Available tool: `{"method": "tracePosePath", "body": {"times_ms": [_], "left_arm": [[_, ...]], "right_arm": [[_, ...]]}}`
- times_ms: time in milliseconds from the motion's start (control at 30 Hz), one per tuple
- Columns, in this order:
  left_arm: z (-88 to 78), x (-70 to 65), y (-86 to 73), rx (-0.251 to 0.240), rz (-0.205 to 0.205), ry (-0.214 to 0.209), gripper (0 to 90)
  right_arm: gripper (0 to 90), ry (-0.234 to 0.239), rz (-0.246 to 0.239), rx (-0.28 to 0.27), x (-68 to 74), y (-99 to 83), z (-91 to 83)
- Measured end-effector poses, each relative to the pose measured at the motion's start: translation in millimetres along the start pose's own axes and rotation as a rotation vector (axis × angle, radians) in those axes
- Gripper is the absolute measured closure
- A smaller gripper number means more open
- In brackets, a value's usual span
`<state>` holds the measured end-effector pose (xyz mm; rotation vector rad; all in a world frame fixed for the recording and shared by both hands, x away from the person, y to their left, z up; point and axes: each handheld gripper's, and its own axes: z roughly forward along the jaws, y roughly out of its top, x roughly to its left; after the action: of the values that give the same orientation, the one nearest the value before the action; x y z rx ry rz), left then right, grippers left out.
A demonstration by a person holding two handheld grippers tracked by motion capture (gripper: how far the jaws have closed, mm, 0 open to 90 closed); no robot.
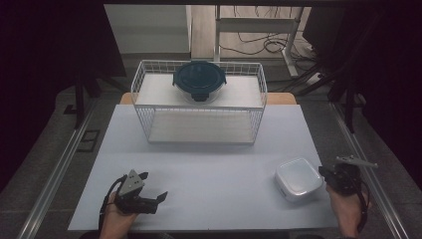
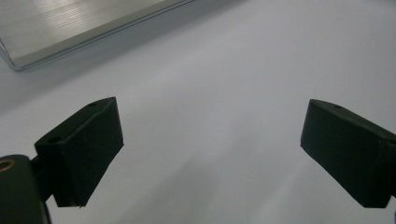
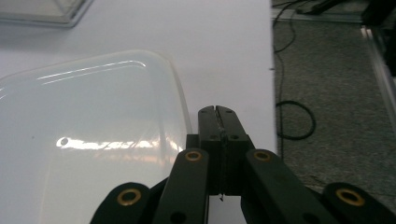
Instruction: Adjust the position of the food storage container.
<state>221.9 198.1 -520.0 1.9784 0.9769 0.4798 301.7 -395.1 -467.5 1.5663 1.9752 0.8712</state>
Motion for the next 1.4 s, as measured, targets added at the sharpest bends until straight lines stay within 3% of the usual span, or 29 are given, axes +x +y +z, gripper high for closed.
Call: {"method": "tracePosePath", "body": {"times_ms": [267, 533, 933, 1400], "left_arm": [[0.1, 0.4, -0.1, 0.000, -0.004, -0.003, 5.3], [-0.1, 1.2, -0.5, 0.001, -0.010, -0.005, 5.3], [0.7, 1.8, -0.8, 0.004, -0.023, -0.010, 5.3], [0.8, 2.9, -1.2, 0.009, -0.031, -0.014, 5.4]], "right_arm": [[89.3, 0.077, -0.063, 0.028, 29.5, 1.9, 3.6], [89.3, 0.182, -0.113, 0.057, 60.4, 2.8, 8.0], [89.3, 0.303, -0.172, 0.084, 101.3, 2.7, 15.0], [89.3, 0.468, -0.243, 0.159, 151.6, -3.8, 25.8]]}}
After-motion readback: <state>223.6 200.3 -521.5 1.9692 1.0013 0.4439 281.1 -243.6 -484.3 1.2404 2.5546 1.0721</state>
